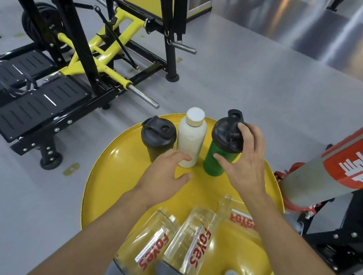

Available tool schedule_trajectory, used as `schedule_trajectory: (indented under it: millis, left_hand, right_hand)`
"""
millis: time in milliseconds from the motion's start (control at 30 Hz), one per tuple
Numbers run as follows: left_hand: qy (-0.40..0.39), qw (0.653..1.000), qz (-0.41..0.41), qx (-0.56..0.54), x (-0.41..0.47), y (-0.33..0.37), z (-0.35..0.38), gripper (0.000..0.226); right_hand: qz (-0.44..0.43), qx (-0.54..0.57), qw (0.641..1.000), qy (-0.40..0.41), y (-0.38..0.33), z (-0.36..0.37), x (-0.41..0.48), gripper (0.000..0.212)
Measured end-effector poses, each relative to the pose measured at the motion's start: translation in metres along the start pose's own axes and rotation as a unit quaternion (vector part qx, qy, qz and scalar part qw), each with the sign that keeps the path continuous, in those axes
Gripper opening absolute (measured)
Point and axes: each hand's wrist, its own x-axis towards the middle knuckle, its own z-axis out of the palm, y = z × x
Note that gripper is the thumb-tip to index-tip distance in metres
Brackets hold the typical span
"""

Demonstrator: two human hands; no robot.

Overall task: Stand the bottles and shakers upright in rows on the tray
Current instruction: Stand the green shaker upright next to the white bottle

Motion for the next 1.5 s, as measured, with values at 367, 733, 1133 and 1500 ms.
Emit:
schedule_trajectory:
  millis: [367, 733, 1133, 1500]
  left_hand:
    - [-0.006, 1.0, -0.006, 0.002, 0.002, 0.0, 0.003, 0.042]
    - [-0.007, 1.0, -0.013, 0.006, 0.001, -0.005, 0.005, 0.042]
    - [-0.011, 1.0, -0.009, -0.002, -0.012, -0.02, 0.0, 0.041]
    - [-0.109, 0.993, 0.018, 0.042, -0.046, -0.061, 0.004, 0.042]
  right_hand:
    - [-0.009, 0.012, 1.0, -0.007, -0.001, 0.002, 0.002, 0.097]
    - [-0.003, 0.005, 1.0, 0.002, -0.004, 0.007, 0.003, 0.097]
    - [0.023, -0.011, 1.0, -0.001, -0.013, -0.001, -0.02, 0.104]
    - [-0.002, 0.009, 0.999, -0.048, -0.036, -0.001, -0.074, 0.065]
